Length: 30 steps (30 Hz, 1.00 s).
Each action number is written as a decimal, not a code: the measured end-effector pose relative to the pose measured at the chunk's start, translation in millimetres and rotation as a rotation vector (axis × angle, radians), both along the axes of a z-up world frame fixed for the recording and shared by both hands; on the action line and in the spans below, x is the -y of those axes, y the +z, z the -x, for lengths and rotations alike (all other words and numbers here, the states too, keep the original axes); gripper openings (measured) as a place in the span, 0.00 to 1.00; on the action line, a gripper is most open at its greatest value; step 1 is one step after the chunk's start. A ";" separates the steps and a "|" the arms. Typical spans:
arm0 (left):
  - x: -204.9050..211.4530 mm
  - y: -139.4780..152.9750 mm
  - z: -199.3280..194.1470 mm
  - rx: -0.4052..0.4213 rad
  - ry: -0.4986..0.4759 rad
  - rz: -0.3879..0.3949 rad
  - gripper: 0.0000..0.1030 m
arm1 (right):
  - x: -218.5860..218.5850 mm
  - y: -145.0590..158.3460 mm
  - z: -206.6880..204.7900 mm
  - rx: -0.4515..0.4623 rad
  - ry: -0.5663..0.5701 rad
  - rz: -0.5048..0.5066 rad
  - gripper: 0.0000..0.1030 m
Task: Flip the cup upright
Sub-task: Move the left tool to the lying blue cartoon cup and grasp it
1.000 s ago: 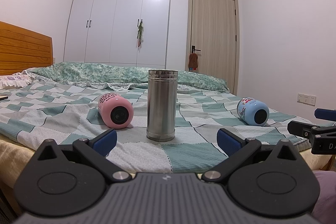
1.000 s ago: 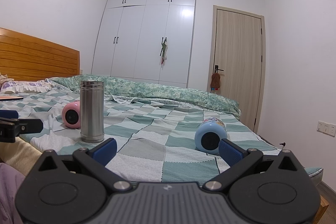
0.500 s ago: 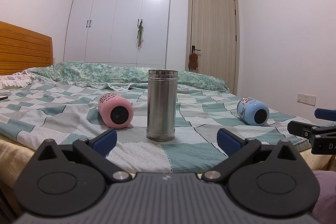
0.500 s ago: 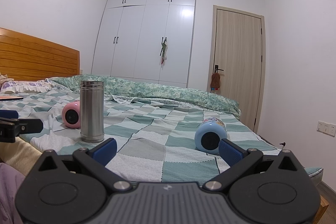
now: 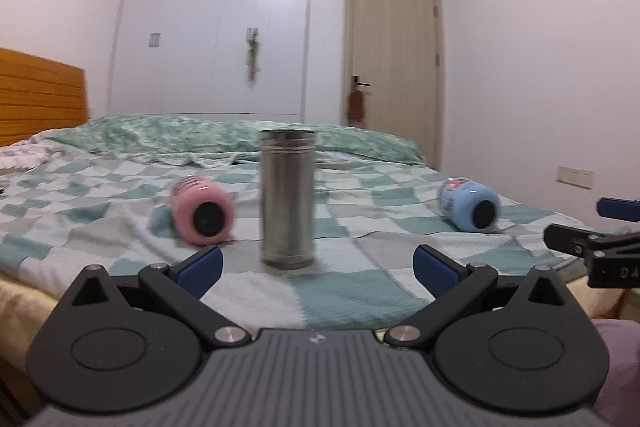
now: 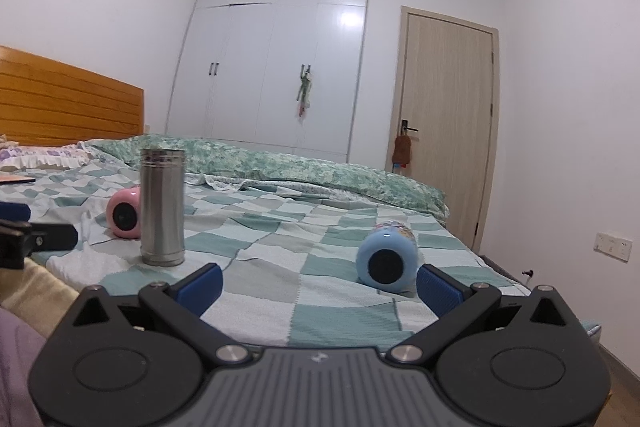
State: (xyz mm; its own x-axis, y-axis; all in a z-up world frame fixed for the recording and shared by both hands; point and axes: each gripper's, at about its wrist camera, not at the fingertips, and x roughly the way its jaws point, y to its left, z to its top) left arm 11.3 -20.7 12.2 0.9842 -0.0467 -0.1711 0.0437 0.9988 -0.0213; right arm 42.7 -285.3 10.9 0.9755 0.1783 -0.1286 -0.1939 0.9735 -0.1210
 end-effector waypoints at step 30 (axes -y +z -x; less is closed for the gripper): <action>167.8 62.7 -259.8 -0.272 -0.279 -0.116 1.00 | 136.9 51.9 -198.5 -0.245 -0.179 -0.011 1.00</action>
